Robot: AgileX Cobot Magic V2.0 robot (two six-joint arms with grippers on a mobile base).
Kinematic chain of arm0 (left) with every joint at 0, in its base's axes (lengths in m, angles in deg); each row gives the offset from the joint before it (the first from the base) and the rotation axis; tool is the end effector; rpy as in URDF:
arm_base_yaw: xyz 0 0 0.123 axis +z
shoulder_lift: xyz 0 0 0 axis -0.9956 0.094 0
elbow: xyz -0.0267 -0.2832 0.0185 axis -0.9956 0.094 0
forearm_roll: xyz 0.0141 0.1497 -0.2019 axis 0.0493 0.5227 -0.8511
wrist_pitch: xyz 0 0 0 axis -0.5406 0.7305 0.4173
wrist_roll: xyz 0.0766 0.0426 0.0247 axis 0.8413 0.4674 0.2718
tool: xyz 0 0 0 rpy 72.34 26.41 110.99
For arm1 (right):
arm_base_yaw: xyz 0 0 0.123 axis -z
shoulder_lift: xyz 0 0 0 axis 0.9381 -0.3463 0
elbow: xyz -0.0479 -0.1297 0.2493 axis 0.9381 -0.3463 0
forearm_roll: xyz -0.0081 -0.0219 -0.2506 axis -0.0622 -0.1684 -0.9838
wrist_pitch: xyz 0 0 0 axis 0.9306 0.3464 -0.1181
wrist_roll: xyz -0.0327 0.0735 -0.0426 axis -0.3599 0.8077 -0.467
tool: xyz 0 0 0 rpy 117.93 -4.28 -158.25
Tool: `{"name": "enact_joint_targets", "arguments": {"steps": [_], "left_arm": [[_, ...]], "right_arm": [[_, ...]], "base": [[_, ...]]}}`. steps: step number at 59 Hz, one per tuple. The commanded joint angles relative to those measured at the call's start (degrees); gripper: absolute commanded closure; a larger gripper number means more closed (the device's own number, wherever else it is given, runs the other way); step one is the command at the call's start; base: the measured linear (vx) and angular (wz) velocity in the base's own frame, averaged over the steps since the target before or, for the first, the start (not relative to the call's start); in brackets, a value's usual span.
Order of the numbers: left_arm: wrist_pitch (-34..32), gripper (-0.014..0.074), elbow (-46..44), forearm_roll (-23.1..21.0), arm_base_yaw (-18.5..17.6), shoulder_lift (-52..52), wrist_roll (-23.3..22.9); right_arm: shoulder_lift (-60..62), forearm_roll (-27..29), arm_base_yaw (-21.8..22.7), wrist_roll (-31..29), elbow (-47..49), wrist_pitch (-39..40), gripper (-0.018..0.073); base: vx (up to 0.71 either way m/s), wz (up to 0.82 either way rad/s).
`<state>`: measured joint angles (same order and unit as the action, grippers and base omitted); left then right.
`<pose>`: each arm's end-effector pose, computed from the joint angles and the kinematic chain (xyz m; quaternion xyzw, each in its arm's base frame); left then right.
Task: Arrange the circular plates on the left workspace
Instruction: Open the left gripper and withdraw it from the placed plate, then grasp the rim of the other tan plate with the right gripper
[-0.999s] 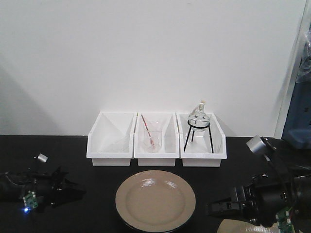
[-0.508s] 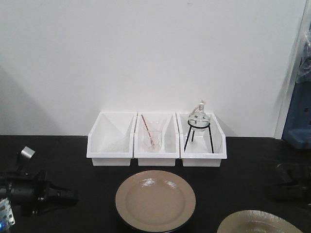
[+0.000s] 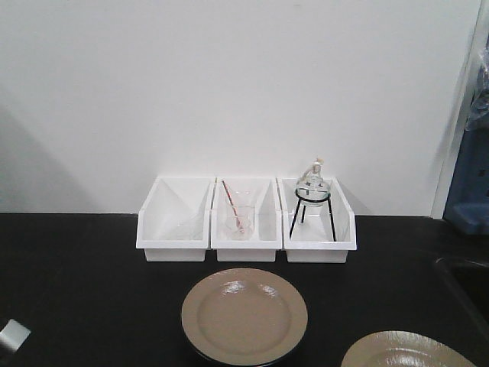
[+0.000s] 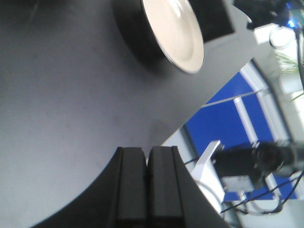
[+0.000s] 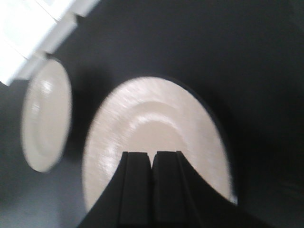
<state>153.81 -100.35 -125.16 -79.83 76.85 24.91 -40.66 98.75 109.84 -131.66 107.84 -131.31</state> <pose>0.1926 -0.0641 0.2380 0.1304 0.8416 -0.4782 0.2145 0.2671 -0.1365 0.2239 0.2131 0.8844 0.3302 0.2519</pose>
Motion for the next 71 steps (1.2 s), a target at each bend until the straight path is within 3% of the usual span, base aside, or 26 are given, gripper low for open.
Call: {"name": "enact_joint_targets", "arguments": {"steps": [1,11,23,42,43,49,63,71], "left_arm": [[0.99,0.0597,0.12,-2.83,-0.19,-4.89,-0.01],[-0.88,0.0597,1.72,-2.95,-0.19,-9.99,-0.43],[-2.59,0.0597,2.22,-2.69,-0.19,-10.95,-0.43],[-5.72,0.0597,2.22,-2.69,-0.19,-10.95,-0.27],[-7.02,0.0597,2.22,-2.69,-0.19,-10.95,-0.27],[-7.52,0.0597,2.22,-2.69,-0.19,-10.95,-0.27],[-7.80,0.0597,2.22,-2.75,-0.19,-10.95,-0.27],[-7.42,0.0597,2.22,-2.75,-0.19,-10.95,-0.33]], "right_arm": [[0.88,-2.54,0.32,-2.83,1.56,-0.70,0.0560],[-1.55,-10.33,0.32,-3.14,1.56,1.39,0.0557],[-4.44,-9.67,0.10,-5.73,1.56,1.61,0.0477],[-8.34,-5.21,0.10,-5.73,1.56,-0.90,0.0072],[-8.77,-3.03,0.10,-6.93,1.56,-1.17,0.0001],[-9.51,-2.31,-0.80,-7.28,1.56,-1.50,-0.0013],[-13.51,-1.87,-7.44,-7.49,1.56,-1.39,0.0003],[-15.07,1.08,-9.86,-7.95,1.56,-0.58,0.0125]], "base": [[0.00,0.00],[0.00,0.00],[0.00,0.00],[0.00,0.00],[0.00,0.00],[0.00,0.00],[0.00,0.00],[0.00,0.00]]}}
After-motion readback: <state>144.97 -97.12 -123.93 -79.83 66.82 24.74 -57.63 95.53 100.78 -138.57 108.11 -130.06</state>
